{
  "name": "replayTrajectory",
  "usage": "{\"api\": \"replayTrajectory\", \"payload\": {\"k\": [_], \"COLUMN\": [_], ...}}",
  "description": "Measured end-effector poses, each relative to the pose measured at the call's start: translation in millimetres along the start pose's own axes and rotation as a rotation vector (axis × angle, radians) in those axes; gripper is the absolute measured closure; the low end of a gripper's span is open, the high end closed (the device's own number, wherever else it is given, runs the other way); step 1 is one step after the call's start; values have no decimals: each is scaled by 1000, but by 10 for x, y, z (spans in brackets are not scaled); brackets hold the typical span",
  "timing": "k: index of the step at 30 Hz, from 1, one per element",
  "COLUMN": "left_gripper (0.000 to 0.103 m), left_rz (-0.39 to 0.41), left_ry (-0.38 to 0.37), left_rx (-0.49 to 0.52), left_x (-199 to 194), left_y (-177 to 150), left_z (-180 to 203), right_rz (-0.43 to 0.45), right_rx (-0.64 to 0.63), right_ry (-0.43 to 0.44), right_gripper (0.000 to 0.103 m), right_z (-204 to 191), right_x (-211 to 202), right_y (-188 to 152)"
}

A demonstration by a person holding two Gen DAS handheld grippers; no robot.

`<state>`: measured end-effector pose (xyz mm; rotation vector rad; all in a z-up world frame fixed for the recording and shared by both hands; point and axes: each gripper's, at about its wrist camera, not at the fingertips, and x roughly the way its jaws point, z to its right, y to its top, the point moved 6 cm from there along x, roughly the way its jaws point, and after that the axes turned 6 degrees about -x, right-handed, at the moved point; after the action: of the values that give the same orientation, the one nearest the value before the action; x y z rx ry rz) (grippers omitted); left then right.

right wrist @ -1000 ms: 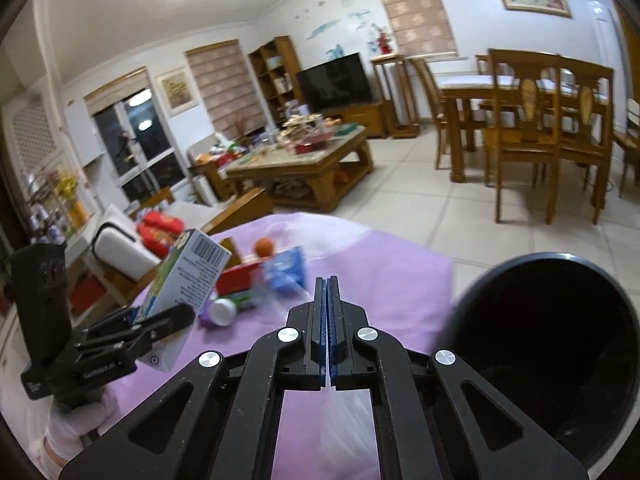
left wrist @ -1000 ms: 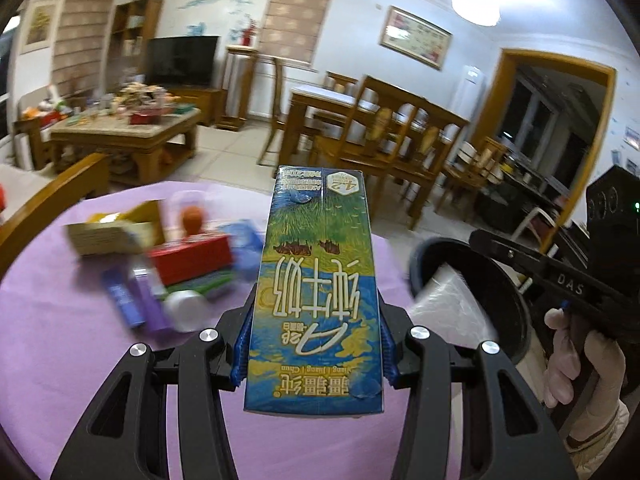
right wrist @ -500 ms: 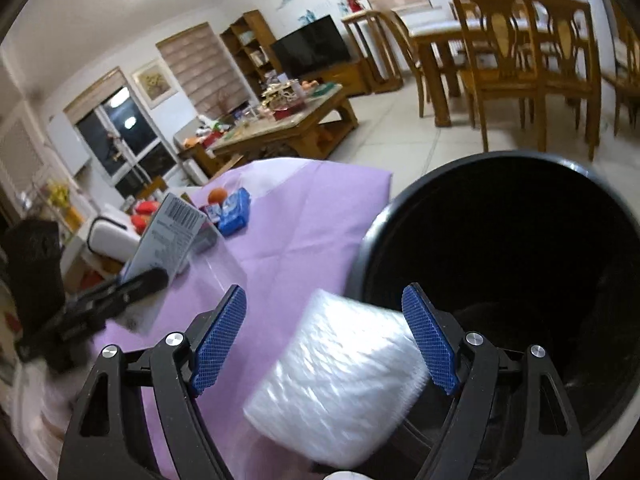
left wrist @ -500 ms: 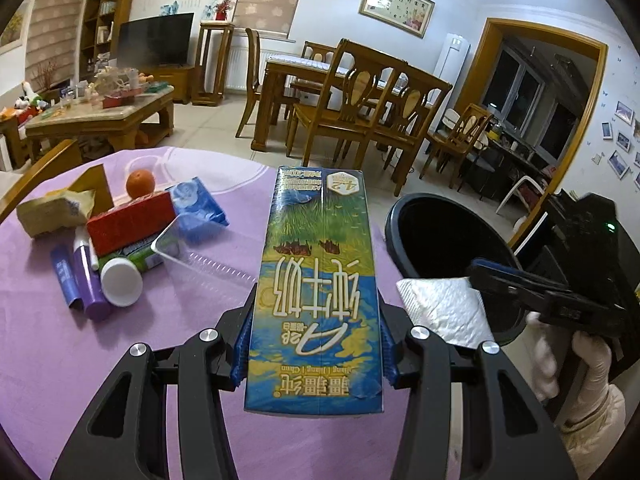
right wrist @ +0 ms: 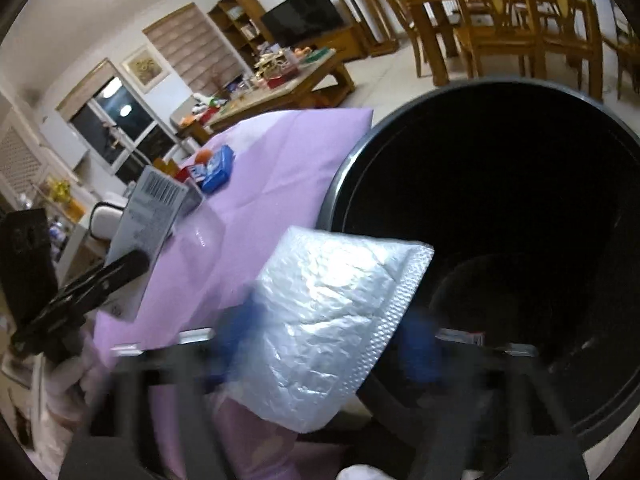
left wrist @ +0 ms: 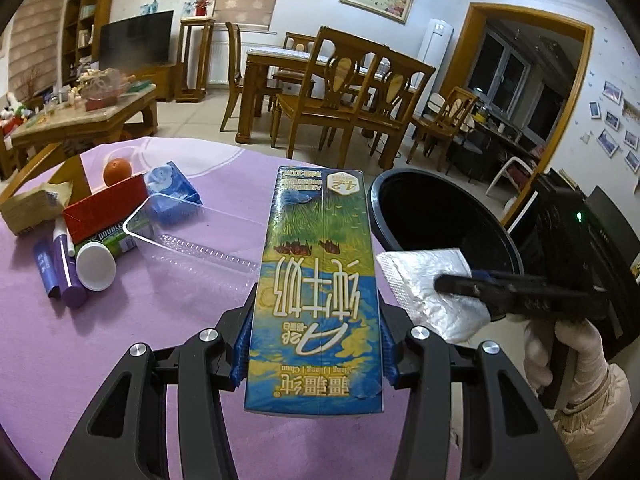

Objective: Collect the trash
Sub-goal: 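Move both held items over the black bin and release them inside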

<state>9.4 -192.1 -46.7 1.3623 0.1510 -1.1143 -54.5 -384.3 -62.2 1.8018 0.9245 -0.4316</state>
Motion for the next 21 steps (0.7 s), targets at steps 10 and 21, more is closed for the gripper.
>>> {"api": "replayTrajectory", "payload": {"k": [10,21], "left_gripper": [54,54], "left_rz": [4,-4], "left_ry": [-21,-110], "left_rx": [12,98], "left_x": [45,336], "left_y": [56,300], "left_z": [148,863], "right_rz": [153,346], "right_rx": [-128,-113], "right_ry": [-72,-367], "right_gripper": [93,94], "right_z": [-326,228], "right_x": [-411,-1118], "right_y": [291,540]}}
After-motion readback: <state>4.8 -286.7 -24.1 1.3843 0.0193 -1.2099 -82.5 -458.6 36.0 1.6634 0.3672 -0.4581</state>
